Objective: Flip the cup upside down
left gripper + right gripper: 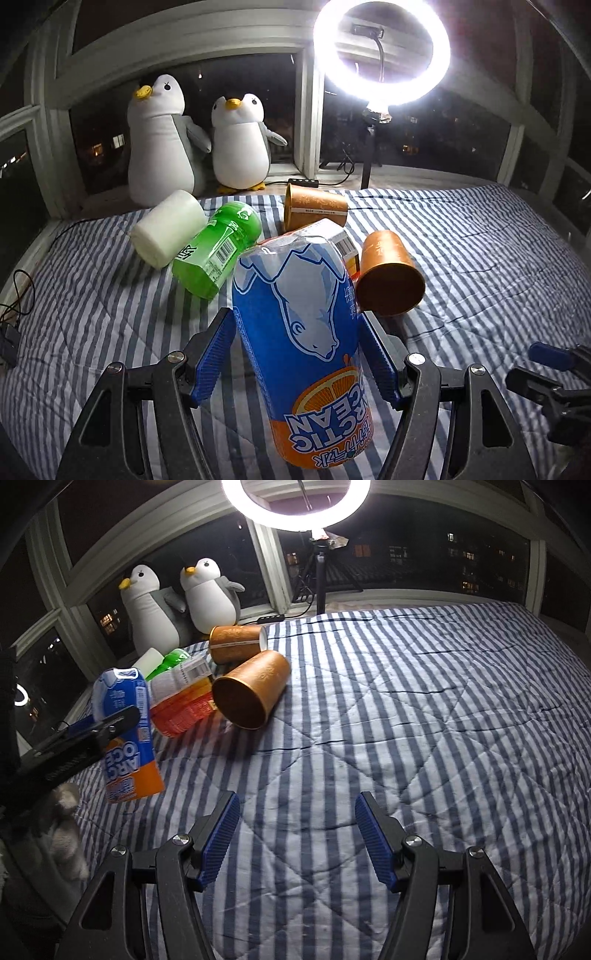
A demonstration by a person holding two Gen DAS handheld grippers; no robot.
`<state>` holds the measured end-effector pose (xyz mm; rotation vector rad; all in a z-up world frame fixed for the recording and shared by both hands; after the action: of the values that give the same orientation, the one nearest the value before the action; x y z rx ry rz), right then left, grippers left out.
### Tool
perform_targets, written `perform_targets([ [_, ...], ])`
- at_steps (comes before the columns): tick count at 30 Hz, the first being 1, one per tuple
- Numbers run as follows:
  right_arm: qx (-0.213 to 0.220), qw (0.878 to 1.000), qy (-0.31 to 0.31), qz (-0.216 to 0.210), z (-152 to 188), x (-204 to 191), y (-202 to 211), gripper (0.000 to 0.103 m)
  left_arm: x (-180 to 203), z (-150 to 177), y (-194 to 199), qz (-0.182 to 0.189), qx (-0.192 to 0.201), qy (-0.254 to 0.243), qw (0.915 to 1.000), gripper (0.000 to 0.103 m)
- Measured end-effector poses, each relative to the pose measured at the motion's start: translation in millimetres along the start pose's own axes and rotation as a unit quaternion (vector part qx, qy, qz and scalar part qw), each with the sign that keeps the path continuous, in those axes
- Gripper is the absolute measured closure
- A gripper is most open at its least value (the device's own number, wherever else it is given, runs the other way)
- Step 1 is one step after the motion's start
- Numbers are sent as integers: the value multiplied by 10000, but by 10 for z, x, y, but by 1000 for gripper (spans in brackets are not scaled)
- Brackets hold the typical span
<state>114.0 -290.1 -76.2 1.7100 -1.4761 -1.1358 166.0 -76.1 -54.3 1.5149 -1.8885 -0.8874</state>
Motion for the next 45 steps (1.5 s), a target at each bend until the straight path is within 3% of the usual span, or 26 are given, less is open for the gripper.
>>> perform_targets([
  [7, -13, 10000, -40, -26, 37, -10, -15, 42, 140, 143, -29, -72, 132, -326, 9994, 31],
  [19, 7, 10000, -4, -83, 48, -108, -49, 42, 162, 485, 283, 213, 300, -612, 9974, 31],
  [28, 344, 9988, 312, 149, 60, -269, -41, 42, 191, 630, 319, 250, 273, -568, 9977, 30],
  [32, 347, 9987, 350, 130, 89, -302, -56, 42, 187, 658, 326, 257, 256, -575, 9977, 19],
  [38, 482, 9978, 432, 149, 150, -356, -37, 42, 126, 702, 394, 280, 276, -453, 9982, 16],
  [45, 979, 9934, 516, 285, 274, -414, 115, 42, -62, 795, 629, -24, 621, -198, 9979, 13],
])
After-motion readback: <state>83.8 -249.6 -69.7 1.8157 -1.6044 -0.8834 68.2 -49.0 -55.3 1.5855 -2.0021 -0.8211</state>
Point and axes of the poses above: each gripper's, at about its wrist camera, not at the fingertips, and y roughly against the way its jaws point, x to its right, z to its underside, the point moved 10 cm from there along -y, roughly the way its jaws point, and after that the axes turned 11 degrees about -x, right-handed, at the moved point
